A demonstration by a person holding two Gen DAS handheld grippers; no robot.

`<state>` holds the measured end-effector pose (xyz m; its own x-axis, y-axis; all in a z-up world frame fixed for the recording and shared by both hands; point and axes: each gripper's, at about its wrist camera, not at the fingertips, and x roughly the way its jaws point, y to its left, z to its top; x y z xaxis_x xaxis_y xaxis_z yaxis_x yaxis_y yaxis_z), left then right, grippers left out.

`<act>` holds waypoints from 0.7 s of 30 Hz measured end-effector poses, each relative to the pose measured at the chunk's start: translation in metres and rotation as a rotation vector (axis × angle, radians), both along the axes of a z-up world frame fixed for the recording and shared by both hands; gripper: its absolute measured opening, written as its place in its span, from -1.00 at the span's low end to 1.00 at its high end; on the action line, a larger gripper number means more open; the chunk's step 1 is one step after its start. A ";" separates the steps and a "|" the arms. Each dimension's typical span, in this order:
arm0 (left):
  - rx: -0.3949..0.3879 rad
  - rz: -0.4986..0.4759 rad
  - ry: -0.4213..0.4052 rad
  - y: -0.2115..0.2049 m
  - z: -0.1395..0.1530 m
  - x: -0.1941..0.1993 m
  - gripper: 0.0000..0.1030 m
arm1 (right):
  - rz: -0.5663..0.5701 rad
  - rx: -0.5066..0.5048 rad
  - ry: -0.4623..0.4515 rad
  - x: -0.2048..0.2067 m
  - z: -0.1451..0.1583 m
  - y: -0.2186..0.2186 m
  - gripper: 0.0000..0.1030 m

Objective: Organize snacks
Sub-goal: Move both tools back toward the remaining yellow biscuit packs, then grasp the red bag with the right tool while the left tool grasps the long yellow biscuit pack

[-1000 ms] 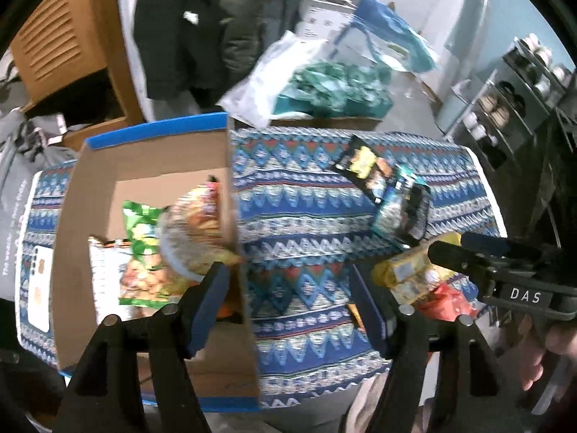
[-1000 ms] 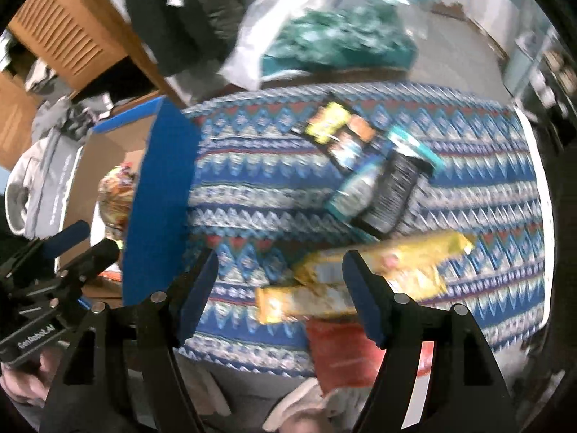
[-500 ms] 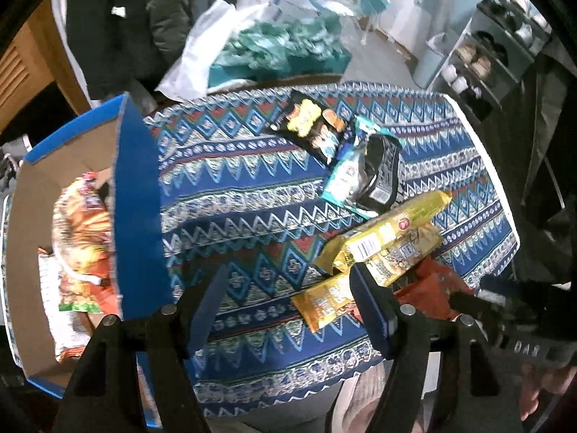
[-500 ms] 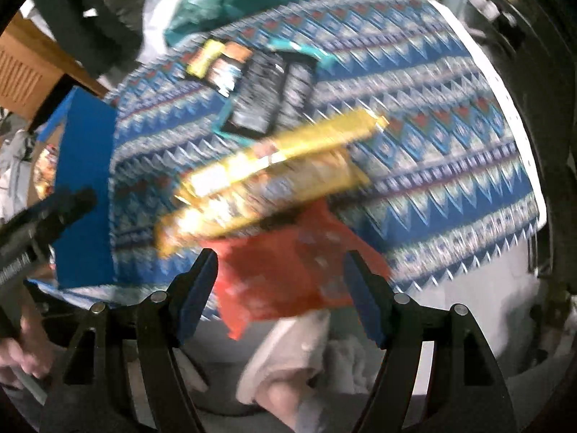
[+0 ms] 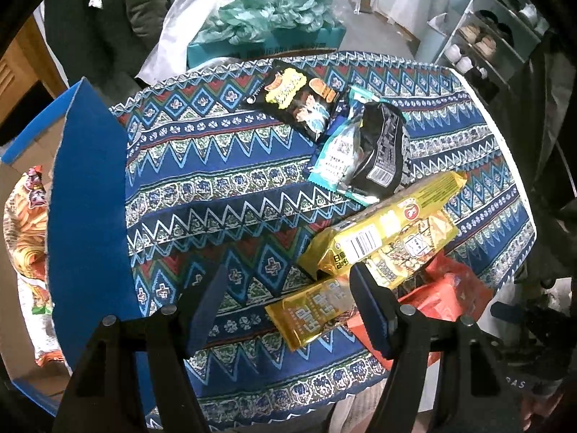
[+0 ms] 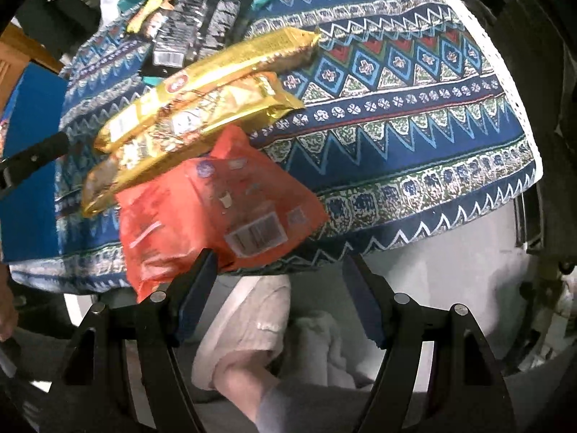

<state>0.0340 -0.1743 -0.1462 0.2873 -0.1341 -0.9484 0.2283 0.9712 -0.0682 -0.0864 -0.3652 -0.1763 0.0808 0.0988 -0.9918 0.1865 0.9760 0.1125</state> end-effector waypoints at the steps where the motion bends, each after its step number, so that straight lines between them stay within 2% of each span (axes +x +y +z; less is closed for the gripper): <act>1: 0.002 -0.003 -0.001 -0.001 -0.001 0.000 0.39 | -0.002 -0.002 0.002 0.003 -0.003 0.000 0.41; 3: 0.013 -0.004 -0.001 -0.003 -0.005 0.003 0.39 | -0.001 -0.010 0.004 0.010 -0.007 0.001 0.42; 4: 0.017 -0.001 0.002 -0.002 -0.007 0.004 0.39 | -0.001 -0.017 0.010 0.013 -0.010 0.002 0.51; 7: 0.021 0.018 0.023 0.002 -0.016 0.009 0.39 | -0.005 -0.049 0.017 0.019 -0.011 0.006 0.55; 9: 0.025 0.036 0.036 0.006 -0.022 0.013 0.39 | 0.037 -0.097 -0.016 0.022 -0.005 0.010 0.51; 12: 0.030 0.050 0.049 0.012 -0.030 0.017 0.39 | 0.036 -0.137 -0.043 0.022 0.004 0.008 0.52; 16: 0.057 0.059 0.052 0.017 -0.039 0.023 0.39 | 0.028 -0.139 0.005 0.030 -0.009 0.003 0.52; 21: 0.075 0.048 0.045 0.014 -0.046 0.027 0.39 | 0.050 -0.174 0.000 0.048 -0.015 0.001 0.52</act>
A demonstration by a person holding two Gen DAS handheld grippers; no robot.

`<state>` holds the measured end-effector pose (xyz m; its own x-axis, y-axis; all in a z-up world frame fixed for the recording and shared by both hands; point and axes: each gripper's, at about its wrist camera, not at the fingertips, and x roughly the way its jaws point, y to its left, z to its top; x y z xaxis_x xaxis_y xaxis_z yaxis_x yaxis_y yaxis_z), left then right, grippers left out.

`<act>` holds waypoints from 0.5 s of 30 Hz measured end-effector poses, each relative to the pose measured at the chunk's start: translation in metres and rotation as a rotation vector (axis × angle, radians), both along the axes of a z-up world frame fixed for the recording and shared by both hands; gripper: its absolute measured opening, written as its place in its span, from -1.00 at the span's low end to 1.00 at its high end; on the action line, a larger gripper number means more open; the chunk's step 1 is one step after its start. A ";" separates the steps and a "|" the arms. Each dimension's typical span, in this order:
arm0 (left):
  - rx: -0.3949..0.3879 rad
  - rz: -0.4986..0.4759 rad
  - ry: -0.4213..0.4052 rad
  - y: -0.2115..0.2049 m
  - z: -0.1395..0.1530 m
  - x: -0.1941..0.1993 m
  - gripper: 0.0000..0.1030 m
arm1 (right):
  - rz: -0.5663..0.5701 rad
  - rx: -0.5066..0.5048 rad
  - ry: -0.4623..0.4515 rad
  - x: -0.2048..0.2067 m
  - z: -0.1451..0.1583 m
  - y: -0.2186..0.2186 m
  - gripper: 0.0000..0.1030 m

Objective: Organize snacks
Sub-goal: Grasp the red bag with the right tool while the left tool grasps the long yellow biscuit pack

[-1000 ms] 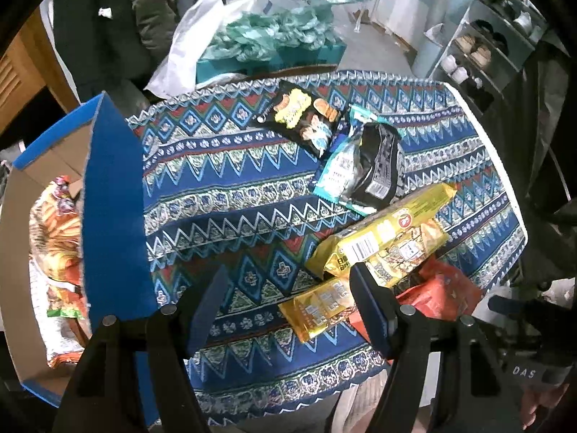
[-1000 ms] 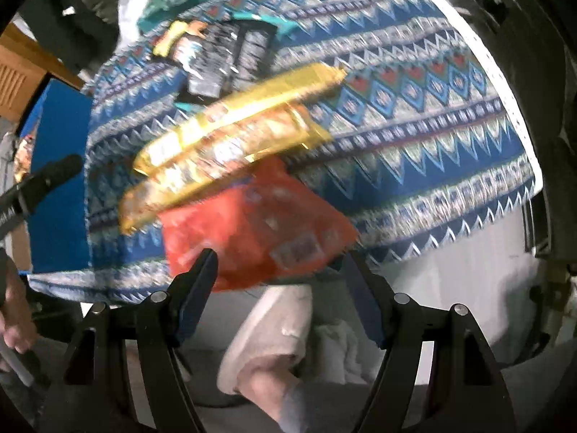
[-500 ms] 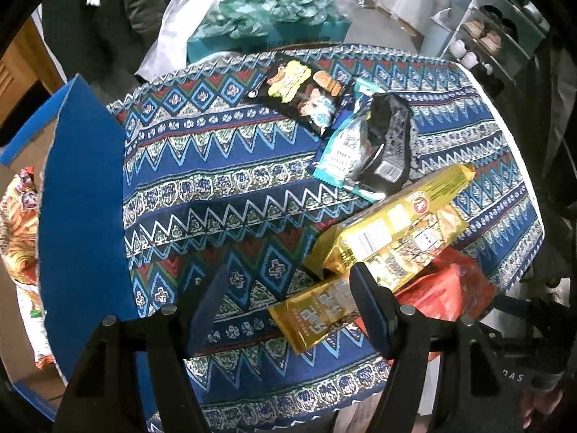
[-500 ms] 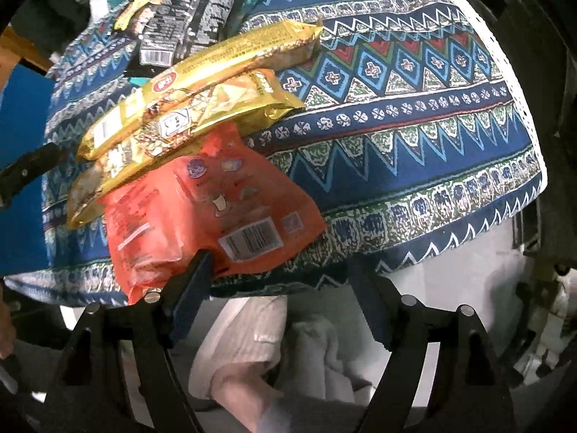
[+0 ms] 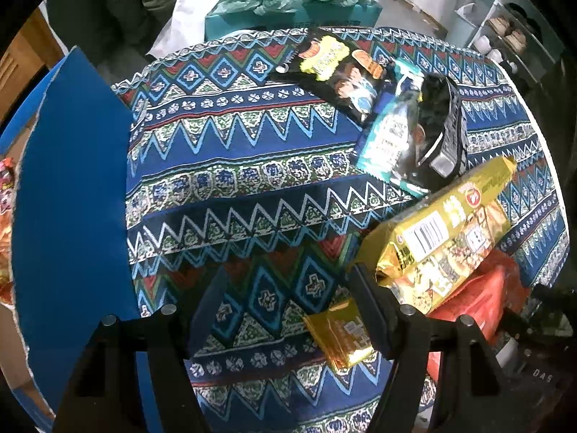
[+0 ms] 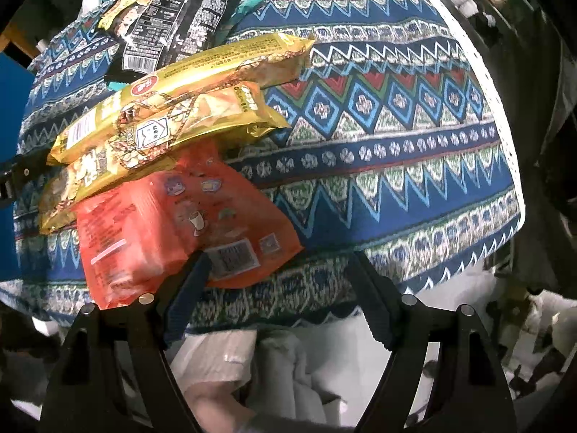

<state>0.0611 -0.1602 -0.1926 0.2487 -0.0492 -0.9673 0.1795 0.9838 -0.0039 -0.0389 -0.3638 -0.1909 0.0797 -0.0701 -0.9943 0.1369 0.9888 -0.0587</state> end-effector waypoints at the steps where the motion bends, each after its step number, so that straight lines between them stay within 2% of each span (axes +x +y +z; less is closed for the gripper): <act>1: -0.001 -0.004 0.004 -0.001 -0.002 0.000 0.39 | 0.002 -0.016 -0.001 0.005 -0.001 0.000 0.52; 5: -0.014 -0.009 -0.002 -0.005 -0.005 0.001 0.42 | 0.025 -0.075 -0.008 0.019 -0.005 -0.002 0.52; 15: -0.117 0.040 0.059 -0.014 -0.011 -0.002 0.42 | -0.050 -0.129 -0.042 0.068 -0.009 -0.053 0.52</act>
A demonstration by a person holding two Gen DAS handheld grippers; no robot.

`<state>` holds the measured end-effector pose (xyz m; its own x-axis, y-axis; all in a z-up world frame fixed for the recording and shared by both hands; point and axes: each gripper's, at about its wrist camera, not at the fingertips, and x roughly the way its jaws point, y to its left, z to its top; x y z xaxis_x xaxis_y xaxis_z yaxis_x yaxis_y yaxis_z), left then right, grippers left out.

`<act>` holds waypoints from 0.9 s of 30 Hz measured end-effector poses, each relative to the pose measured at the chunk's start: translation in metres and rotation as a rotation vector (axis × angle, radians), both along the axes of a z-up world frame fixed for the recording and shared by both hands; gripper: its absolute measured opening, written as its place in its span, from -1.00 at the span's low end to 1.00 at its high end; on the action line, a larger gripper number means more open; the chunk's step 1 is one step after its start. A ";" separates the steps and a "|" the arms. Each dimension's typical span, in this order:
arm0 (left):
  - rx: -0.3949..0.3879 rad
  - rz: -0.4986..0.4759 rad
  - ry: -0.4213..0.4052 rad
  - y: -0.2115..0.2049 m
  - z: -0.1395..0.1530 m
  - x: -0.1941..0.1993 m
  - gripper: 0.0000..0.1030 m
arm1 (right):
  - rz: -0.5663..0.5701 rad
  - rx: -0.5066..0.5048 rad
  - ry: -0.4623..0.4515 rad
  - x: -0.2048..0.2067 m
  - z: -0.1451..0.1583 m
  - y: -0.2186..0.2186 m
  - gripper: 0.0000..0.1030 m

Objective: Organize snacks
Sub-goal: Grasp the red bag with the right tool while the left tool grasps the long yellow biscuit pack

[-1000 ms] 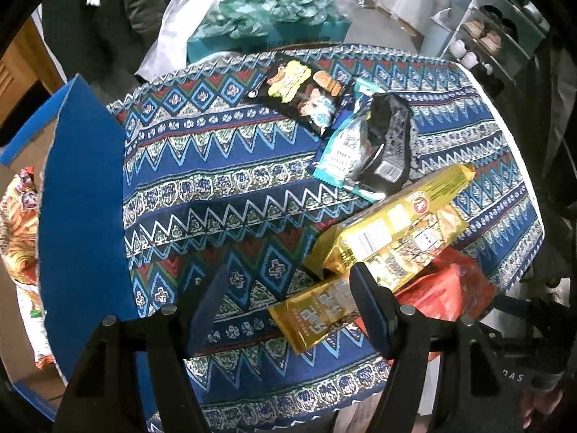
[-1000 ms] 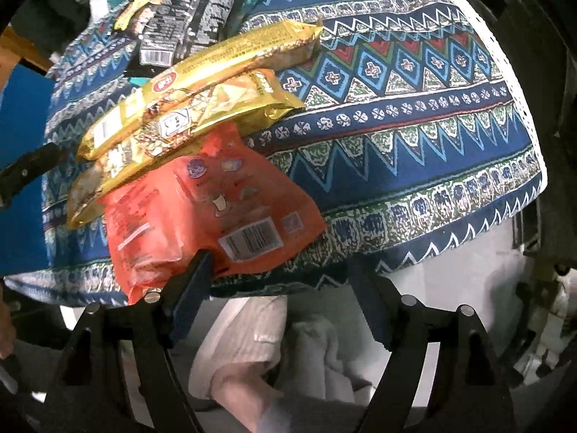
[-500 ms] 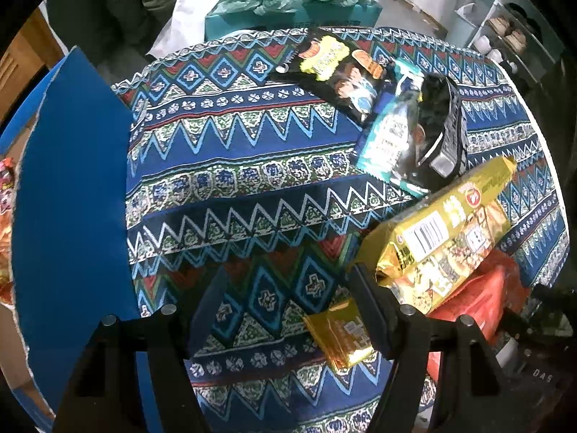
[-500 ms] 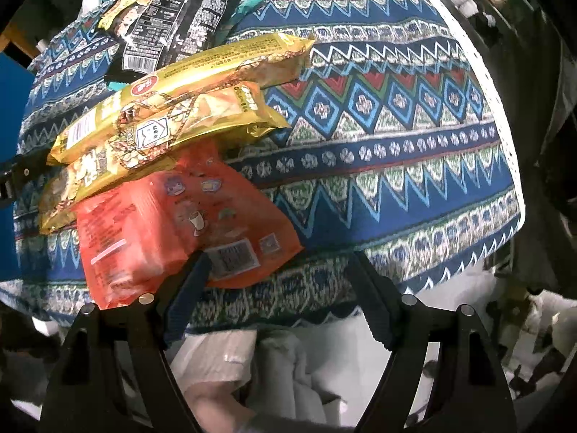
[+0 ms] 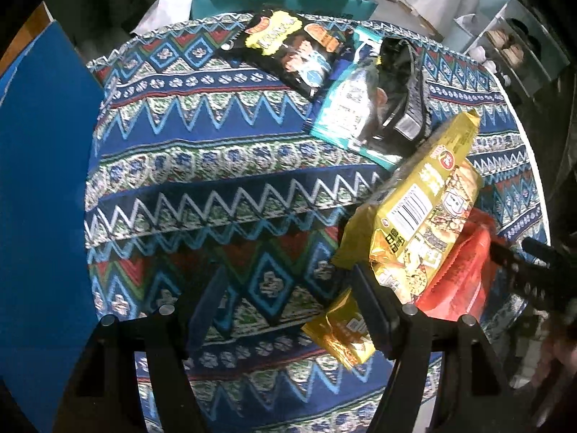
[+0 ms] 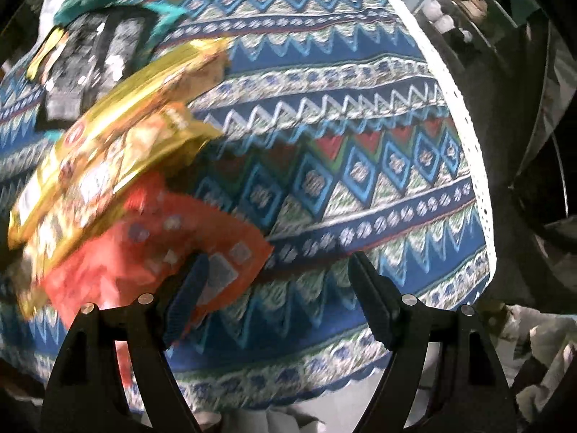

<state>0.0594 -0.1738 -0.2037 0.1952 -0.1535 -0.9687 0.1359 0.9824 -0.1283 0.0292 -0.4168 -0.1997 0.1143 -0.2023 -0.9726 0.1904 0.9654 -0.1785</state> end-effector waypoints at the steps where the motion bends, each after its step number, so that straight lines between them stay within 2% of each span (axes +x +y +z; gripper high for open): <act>1: -0.006 -0.002 0.003 -0.003 0.000 -0.002 0.42 | -0.009 0.009 -0.012 0.004 0.001 -0.005 0.52; 5: -0.035 -0.025 0.013 -0.016 0.001 -0.010 0.42 | -0.036 0.033 -0.035 0.012 0.000 -0.024 0.52; 7: -0.070 -0.062 0.047 -0.027 0.000 -0.015 0.42 | -0.070 0.057 -0.038 0.016 0.001 -0.039 0.52; 9: -0.050 -0.076 0.053 -0.032 0.003 -0.017 0.41 | -0.131 0.085 -0.051 0.012 0.005 -0.059 0.52; 12: -0.036 -0.065 0.016 -0.034 0.013 -0.013 0.41 | -0.208 0.188 -0.092 0.004 0.012 -0.081 0.54; 16: -0.034 -0.079 -0.020 -0.037 0.023 0.001 0.41 | -0.281 0.362 -0.109 0.000 0.012 -0.084 0.54; 19: -0.030 -0.126 -0.055 -0.045 0.030 0.014 0.41 | -0.312 0.418 -0.104 -0.003 0.007 -0.073 0.54; 20: -0.026 -0.146 -0.069 -0.049 0.032 0.016 0.41 | -0.306 0.409 -0.098 -0.009 0.009 -0.051 0.54; 24: 0.015 -0.219 -0.116 -0.066 0.035 0.024 0.41 | -0.309 0.413 -0.098 -0.014 0.009 -0.019 0.54; 27: 0.018 -0.240 -0.112 -0.072 0.031 0.028 0.42 | -0.284 0.391 -0.078 -0.011 0.006 0.003 0.54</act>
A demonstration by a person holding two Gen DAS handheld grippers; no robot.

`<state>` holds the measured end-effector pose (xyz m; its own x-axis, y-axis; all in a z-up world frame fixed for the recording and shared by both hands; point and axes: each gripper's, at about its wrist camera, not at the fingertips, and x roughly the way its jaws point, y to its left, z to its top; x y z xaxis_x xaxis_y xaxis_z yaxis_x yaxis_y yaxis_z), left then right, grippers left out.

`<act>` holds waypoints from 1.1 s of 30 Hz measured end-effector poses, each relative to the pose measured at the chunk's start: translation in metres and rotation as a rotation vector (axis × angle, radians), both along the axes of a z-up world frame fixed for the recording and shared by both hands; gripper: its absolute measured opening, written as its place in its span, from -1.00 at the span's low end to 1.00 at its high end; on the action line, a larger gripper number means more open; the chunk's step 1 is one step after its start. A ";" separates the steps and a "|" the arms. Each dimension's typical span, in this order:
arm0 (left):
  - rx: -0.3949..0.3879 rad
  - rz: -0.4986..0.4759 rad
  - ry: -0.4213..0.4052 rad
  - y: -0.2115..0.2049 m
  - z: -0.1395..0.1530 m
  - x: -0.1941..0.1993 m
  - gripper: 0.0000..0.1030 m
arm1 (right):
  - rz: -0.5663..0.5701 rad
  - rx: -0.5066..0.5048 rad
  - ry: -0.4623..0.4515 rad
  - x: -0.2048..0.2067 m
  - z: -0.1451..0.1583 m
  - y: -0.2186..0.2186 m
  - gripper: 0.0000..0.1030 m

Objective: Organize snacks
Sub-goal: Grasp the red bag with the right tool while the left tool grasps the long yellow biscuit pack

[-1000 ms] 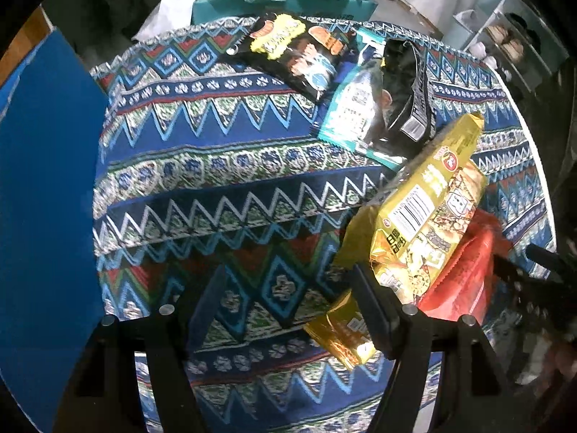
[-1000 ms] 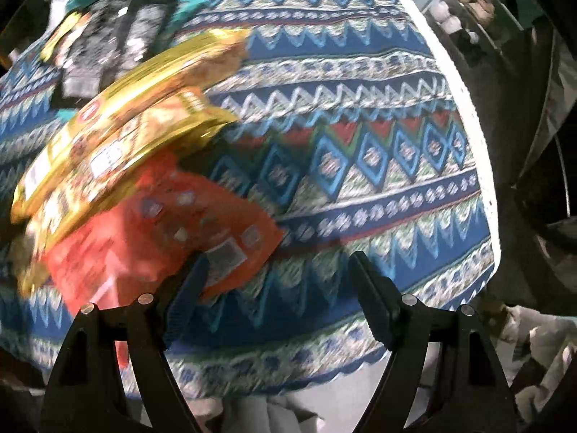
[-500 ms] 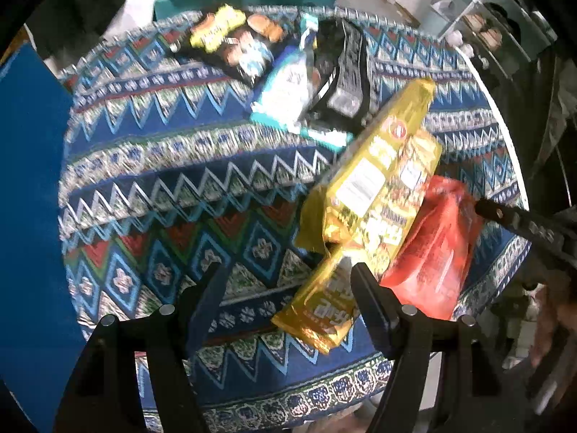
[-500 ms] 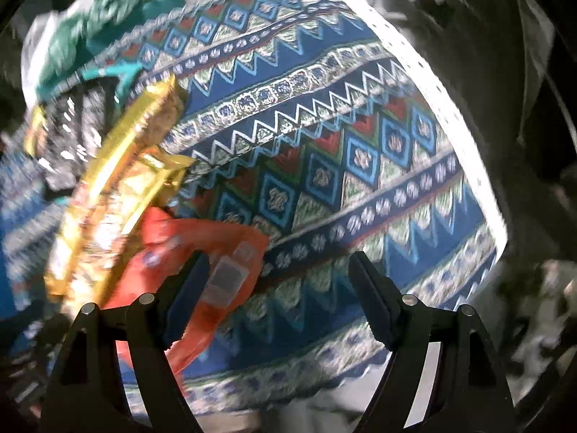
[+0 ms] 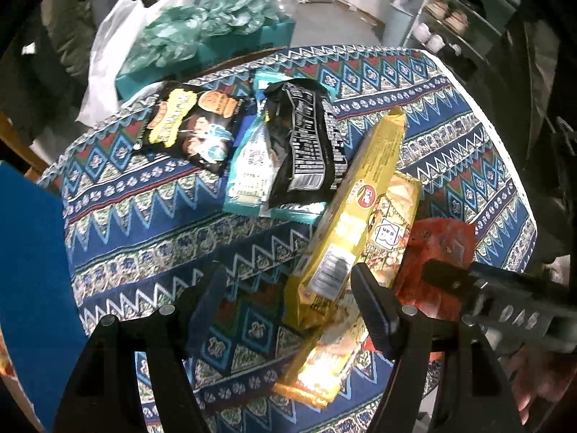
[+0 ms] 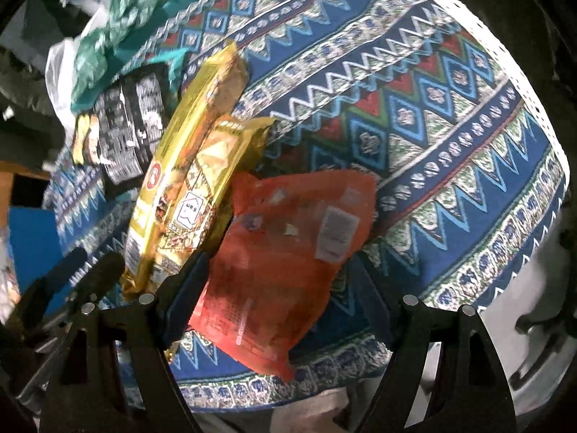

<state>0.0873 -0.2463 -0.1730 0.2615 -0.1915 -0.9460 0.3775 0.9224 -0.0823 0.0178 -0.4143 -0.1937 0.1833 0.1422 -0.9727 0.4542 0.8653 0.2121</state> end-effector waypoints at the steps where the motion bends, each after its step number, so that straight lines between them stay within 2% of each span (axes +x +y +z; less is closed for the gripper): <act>1: 0.001 -0.003 0.007 -0.002 -0.003 0.003 0.41 | 0.013 -0.015 0.010 -0.003 0.000 0.002 0.54; 7: -0.021 -0.022 0.027 -0.006 -0.011 0.009 0.42 | 0.116 -0.144 0.029 0.006 -0.003 0.012 0.52; 9: -0.027 -0.033 0.038 -0.010 -0.015 0.013 0.41 | 0.150 -0.192 0.020 0.011 0.002 0.007 0.32; 11: -0.031 -0.037 0.049 -0.016 -0.019 0.016 0.42 | 0.169 -0.218 0.012 0.015 0.006 0.002 0.04; 13: -0.043 -0.044 0.065 -0.022 -0.023 0.020 0.41 | 0.186 -0.249 -0.004 0.019 0.011 -0.005 -0.14; 14: -0.044 -0.046 0.069 -0.025 -0.024 0.021 0.42 | 0.188 -0.255 -0.006 0.019 0.013 -0.010 -0.16; 18: -0.038 -0.061 0.081 -0.035 -0.030 0.027 0.41 | 0.156 -0.233 -0.016 0.022 0.011 -0.023 -0.16; 19: -0.040 -0.063 0.088 -0.037 -0.032 0.029 0.41 | 0.149 -0.231 -0.020 0.018 0.013 -0.027 -0.07; 20: -0.043 -0.062 0.093 -0.038 -0.034 0.031 0.39 | 0.142 -0.235 -0.018 0.016 0.013 -0.030 0.19; 22: -0.064 -0.062 0.105 -0.039 -0.036 0.035 0.28 | 0.115 -0.225 0.000 0.009 0.010 -0.040 0.34; 24: -0.096 -0.059 0.119 -0.037 -0.036 0.037 0.03 | 0.080 -0.171 0.011 0.005 0.001 -0.040 0.36; 25: -0.118 -0.061 0.134 -0.037 -0.036 0.038 -0.18 | 0.069 -0.171 0.014 0.003 -0.002 -0.041 0.37; 30: -0.100 -0.105 0.122 -0.041 -0.034 0.035 -0.28 | 0.085 -0.179 -0.001 -0.002 -0.003 -0.036 0.40; 33: -0.097 -0.111 0.116 -0.037 -0.030 0.030 -0.32 | 0.102 -0.171 -0.012 -0.003 -0.004 -0.035 0.30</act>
<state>0.1171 -0.2837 -0.2030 0.1237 -0.3047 -0.9444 0.4589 0.8614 -0.2178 0.0150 -0.4491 -0.1976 0.1883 -0.0067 -0.9821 0.3608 0.9305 0.0628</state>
